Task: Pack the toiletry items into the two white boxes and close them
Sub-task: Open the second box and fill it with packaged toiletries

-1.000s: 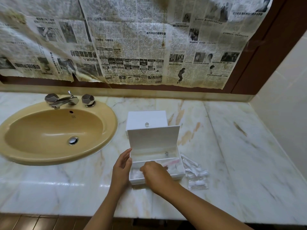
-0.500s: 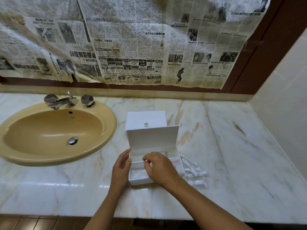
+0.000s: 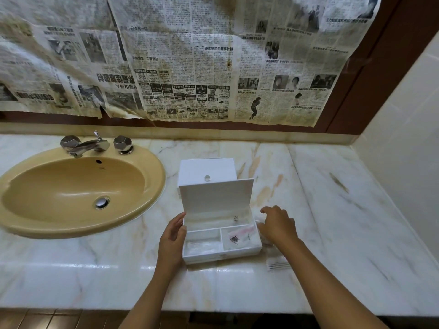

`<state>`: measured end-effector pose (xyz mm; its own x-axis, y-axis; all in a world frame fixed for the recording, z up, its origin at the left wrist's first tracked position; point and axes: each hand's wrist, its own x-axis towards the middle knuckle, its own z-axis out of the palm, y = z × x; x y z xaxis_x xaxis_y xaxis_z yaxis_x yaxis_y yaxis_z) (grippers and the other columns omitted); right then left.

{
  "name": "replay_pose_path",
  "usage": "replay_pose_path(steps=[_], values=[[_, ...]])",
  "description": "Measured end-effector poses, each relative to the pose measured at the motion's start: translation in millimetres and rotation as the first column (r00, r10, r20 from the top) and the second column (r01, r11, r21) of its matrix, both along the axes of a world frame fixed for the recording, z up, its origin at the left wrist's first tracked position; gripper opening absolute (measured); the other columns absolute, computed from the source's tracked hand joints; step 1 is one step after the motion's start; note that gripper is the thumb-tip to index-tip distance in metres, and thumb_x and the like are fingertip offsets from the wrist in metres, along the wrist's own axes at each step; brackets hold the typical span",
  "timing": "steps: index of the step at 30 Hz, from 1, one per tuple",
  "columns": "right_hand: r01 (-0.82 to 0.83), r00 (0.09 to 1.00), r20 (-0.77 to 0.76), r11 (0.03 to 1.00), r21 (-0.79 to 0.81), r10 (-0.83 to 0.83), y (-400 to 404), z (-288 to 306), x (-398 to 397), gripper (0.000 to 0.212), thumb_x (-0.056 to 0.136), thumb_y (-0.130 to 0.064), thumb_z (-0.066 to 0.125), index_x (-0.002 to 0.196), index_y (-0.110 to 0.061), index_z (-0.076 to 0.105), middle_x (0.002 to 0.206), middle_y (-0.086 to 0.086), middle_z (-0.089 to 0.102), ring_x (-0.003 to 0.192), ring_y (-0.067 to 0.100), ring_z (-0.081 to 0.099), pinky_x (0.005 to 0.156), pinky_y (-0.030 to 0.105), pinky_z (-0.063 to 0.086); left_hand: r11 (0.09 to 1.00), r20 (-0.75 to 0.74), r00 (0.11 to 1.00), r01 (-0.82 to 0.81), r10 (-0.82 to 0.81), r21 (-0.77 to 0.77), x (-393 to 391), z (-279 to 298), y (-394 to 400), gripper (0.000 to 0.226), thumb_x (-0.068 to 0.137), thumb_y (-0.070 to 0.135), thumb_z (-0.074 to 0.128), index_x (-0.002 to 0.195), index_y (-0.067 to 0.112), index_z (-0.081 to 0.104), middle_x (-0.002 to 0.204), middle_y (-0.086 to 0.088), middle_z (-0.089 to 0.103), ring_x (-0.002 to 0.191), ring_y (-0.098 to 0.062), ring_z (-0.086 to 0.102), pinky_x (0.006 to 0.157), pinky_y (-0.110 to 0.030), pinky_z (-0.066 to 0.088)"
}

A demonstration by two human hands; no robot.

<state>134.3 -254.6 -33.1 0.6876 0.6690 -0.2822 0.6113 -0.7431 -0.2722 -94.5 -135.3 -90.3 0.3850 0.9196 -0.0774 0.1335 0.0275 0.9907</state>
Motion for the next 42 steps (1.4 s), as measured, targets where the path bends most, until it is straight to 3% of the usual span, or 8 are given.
replay_pose_path(steps=[5, 15, 19, 23, 26, 31, 35, 42], values=[[-0.039, 0.999, -0.038, 0.990, -0.135, 0.034, -9.5, -14.2, -0.9, 0.042, 0.090, -0.026, 0.057, 0.130, -0.020, 0.048, 0.131, 0.006, 0.050, 0.122, 0.027, 0.046, 0.098, 0.036, 0.038, 1.000, -0.004, 1.000, -0.005, 0.005, -0.006, -0.3, -0.1, 0.0, 0.032, 0.098, 0.008, 0.049, 0.125, 0.021, 0.059, 0.121, 0.005, 0.062, 0.098, 0.016, 0.058, 0.072, -0.001, 0.046], [0.095, 0.996, -0.009, 0.995, 0.039, -0.094, -13.4, -14.3, -1.5, 0.032, 0.083, 0.002, 0.049, 0.106, -0.014, 0.065, 0.108, 0.005, 0.066, 0.092, 0.025, 0.059, 0.075, 0.026, 0.041, 1.000, -0.006, 1.000, -0.006, 0.006, -0.012, 0.2, 2.6, -1.1, 0.031, 0.098, 0.008, 0.049, 0.124, 0.024, 0.058, 0.119, 0.008, 0.061, 0.097, 0.019, 0.057, 0.072, -0.001, 0.045], [0.141, 0.990, -0.032, 0.984, 0.113, -0.138, -12.0, -13.1, 0.4, 0.040, 0.085, 0.002, 0.045, 0.117, -0.018, 0.058, 0.106, 0.007, 0.065, 0.087, 0.027, 0.058, 0.070, 0.025, 0.039, 1.000, -0.006, 1.000, -0.011, 0.011, -0.019, 0.1, 2.2, -0.8, 0.031, 0.098, 0.008, 0.049, 0.125, 0.023, 0.058, 0.119, 0.008, 0.061, 0.097, 0.018, 0.058, 0.072, 0.000, 0.045], [0.167, 0.986, -0.033, 0.943, 0.289, -0.164, -8.9, -11.9, -1.1, 0.015, 0.092, -0.005, 0.044, 0.095, -0.013, 0.056, 0.085, 0.007, 0.062, 0.071, 0.026, 0.056, 0.058, 0.030, 0.041, 1.000, -0.003, 1.000, -0.012, 0.012, -0.023, 0.2, 3.1, -1.1, 0.031, 0.098, 0.009, 0.050, 0.124, 0.023, 0.059, 0.119, 0.010, 0.062, 0.098, 0.017, 0.058, 0.072, -0.001, 0.046], [0.190, 0.981, -0.067, 0.817, 0.544, -0.184, -3.5, -5.0, -5.2, 0.010, 0.097, -0.013, 0.045, 0.089, -0.013, 0.052, 0.087, 0.006, 0.059, 0.075, 0.024, 0.054, 0.060, 0.029, 0.039, 1.000, 0.001, 1.000, -0.012, 0.012, -0.014, 0.7, 5.2, -2.3, 0.030, 0.098, 0.007, 0.049, 0.122, 0.022, 0.058, 0.116, 0.014, 0.061, 0.096, 0.019, 0.057, 0.071, 0.000, 0.044], [0.074, 0.997, -0.032, 0.634, 0.770, -0.077, 9.6, 17.6, -28.2, 0.011, 0.097, -0.010, 0.048, 0.102, -0.008, 0.058, 0.097, -0.003, 0.047, 0.085, 0.014, 0.052, 0.072, 0.020, 0.038, 1.000, 0.004, 1.000, -0.009, 0.009, -0.006, 0.7, 5.2, -2.1, 0.031, 0.098, 0.005, 0.048, 0.122, 0.021, 0.058, 0.115, 0.017, 0.060, 0.096, 0.020, 0.057, 0.072, 0.001, 0.044], [-0.130, 0.979, -0.020, 0.696, 0.706, 0.203, 18.9, 16.0, -55.1, 0.010, 0.094, -0.009, 0.052, 0.093, -0.010, 0.062, 0.088, -0.005, 0.050, 0.080, 0.012, 0.050, 0.067, 0.011, 0.033, 1.000, 0.016, 1.000, -0.016, 0.016, -0.013, 1.1, 4.5, -1.7, 0.031, 0.097, 0.004, 0.049, 0.122, 0.019, 0.060, 0.116, 0.015, 0.061, 0.097, 0.016, 0.058, 0.072, -0.001, 0.044], [-0.394, 0.893, 0.034, 0.745, 0.538, 0.448, 27.7, 1.6, -94.4, 0.020, 0.093, -0.010, 0.051, 0.106, -0.011, 0.067, 0.103, 0.005, 0.064, 0.098, 0.020, 0.051, 0.086, 0.030, 0.042, 0.999, 0.010, 1.000, -0.027, 0.027, -0.029, 0.3, -2.4, 1.6, 0.033, 0.096, 0.002, 0.050, 0.124, 0.016, 0.060, 0.119, 0.002, 0.064, 0.099, 0.007, 0.062, 0.073, -0.006, 0.048]])
